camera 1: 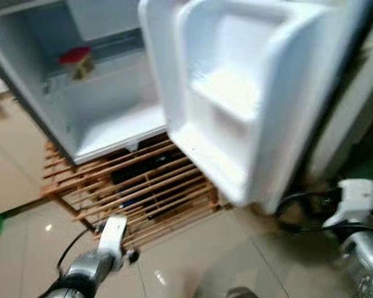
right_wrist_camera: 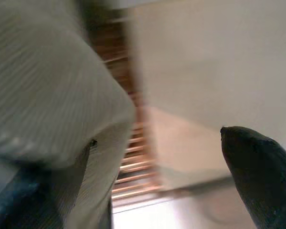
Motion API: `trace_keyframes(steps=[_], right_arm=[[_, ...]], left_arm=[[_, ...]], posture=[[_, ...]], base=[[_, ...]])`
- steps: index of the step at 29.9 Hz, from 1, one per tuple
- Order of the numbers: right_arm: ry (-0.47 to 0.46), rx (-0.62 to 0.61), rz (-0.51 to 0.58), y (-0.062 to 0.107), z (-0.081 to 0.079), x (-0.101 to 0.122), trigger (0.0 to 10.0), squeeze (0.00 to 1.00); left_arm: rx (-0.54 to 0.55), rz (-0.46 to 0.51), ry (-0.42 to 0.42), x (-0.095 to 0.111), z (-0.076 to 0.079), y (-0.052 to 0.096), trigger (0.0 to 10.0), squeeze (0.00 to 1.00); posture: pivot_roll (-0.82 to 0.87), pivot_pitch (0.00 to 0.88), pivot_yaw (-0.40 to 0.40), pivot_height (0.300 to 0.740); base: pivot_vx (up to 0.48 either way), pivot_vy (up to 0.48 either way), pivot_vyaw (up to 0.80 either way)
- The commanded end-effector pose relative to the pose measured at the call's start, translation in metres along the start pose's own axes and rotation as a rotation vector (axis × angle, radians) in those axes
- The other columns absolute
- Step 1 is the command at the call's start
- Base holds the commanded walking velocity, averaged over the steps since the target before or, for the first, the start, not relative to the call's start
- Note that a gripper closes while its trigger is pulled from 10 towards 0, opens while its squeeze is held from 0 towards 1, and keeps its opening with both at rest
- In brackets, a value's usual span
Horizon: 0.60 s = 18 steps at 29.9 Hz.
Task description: Restocking fridge
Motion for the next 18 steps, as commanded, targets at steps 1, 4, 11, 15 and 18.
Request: trace_keyframes(steps=[1, 4, 11, 15, 18], right_arm=[[-0.012, 0.017, -0.003, -0.003, -0.001, 0.003, 10.0, 0.00], [-0.036, -0.042, -0.005, -0.003, 0.012, 0.003, 10.0, 0.00], [-0.010, -0.064, 0.007, -0.009, 0.009, 0.012, 10.0, 0.00], [0.013, -0.132, 0.064, -0.017, 0.013, 0.019, 10.0, 0.00], [0.020, -0.120, 0.063, -0.022, 0.007, 0.016, 10.0, 0.00]], left_arm=[[0.029, -0.048, 0.007, -0.019, -0.012, 0.003, 10.0, 0.00], [0.014, -0.100, 0.020, -0.046, -0.011, 0.004, 10.0, 0.00], [0.023, -0.100, 0.014, -0.061, -0.010, 0.004, 10.0, 0.00], [0.026, 0.045, 0.037, -0.023, -0.010, 0.001, 10.0, 0.00], [0.019, 0.069, -0.009, -0.010, -0.008, 0.001, 10.0, 0.00]], posture=[[-0.24, 0.000, 0.130, 0.740], [-0.23, 0.000, 0.125, 0.740], [-0.22, 0.000, 0.114, 0.740], [-0.22, 0.000, 0.112, 0.740], [-0.22, 0.000, 0.113, 0.740]], base=[[0.000, 0.000, 0.00], [0.000, 0.000, 0.00], [0.000, 0.000, 0.00], [0.000, 0.000, 0.00], [0.000, 0.000, 0.00]])
Point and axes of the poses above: a point about 5 cm out from each wrist's last joint towards the gripper, its own y axis pointing back from the gripper into the wrist, its own x axis along the axis of the wrist's last joint, z = x × y, the point moved 4 cm from there along -y, pointing out of the wrist towards the gripper, and after that the axes turned 12 degrees about -y, right-handed, at the moved point
